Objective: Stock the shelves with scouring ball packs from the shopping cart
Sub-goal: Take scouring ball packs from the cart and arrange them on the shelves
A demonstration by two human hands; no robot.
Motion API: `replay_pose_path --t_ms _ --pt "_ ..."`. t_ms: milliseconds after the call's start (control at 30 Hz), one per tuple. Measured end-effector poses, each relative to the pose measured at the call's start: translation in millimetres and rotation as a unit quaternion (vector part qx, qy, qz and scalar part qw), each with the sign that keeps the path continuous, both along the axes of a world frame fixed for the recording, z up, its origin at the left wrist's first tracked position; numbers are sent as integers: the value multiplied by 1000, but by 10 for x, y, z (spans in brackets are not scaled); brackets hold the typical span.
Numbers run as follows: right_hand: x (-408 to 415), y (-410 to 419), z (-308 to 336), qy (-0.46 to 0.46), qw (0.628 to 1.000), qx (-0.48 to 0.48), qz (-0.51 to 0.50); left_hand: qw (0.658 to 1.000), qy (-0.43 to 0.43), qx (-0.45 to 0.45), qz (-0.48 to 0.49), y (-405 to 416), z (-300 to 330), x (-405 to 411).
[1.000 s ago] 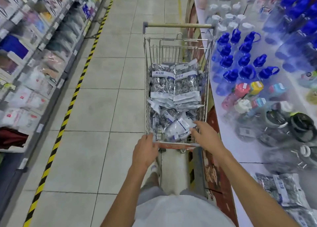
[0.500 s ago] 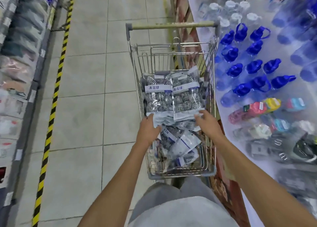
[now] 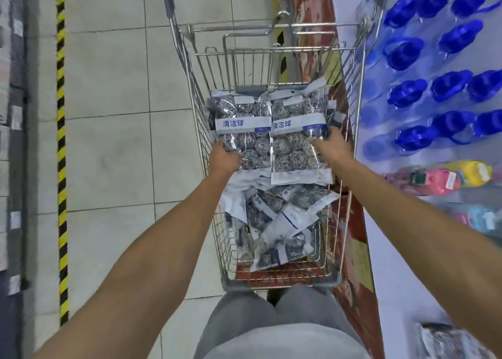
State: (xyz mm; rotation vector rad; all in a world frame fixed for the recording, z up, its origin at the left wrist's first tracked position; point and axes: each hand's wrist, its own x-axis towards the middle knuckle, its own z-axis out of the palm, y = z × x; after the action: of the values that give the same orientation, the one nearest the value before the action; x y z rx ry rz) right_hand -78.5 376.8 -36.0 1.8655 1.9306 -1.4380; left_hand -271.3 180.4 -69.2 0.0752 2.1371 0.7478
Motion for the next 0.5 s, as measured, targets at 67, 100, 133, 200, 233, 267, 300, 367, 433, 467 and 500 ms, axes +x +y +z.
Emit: replay_pose_path --t_ms 67,100,133,200,233,267,300,367,433,467,500 --pt "-33 43 -66 11 1000 -3 -20 999 -16 -6 31 23 -63 -56" --pt "-43 64 -102 12 1000 -5 -28 999 -23 -6 41 30 -87 -79" --pt "-52 80 -138 11 999 -10 -36 998 -31 -2 49 40 -107 -97" --pt "-71 115 -222 13 997 -30 -64 997 -53 0 57 84 -133 -116" --pt "-81 124 -266 15 996 -38 -77 996 -63 2 68 112 -128 -118" --pt "-91 126 -311 16 995 -44 -86 994 -72 9 84 142 -122 -117" --pt "-102 122 -358 15 994 -51 -92 992 -78 18 97 168 -131 -111" --pt "-137 94 -430 16 993 -68 -91 991 -89 27 95 201 -140 -93" --pt "-168 61 -476 27 992 -84 -91 992 -94 34 83 205 -127 -78" --pt "-182 51 -475 33 991 -86 -93 992 -94 41 79 201 -107 -68" --pt "-190 45 -472 33 991 -82 -96 991 -95 51 76 193 -81 -56"
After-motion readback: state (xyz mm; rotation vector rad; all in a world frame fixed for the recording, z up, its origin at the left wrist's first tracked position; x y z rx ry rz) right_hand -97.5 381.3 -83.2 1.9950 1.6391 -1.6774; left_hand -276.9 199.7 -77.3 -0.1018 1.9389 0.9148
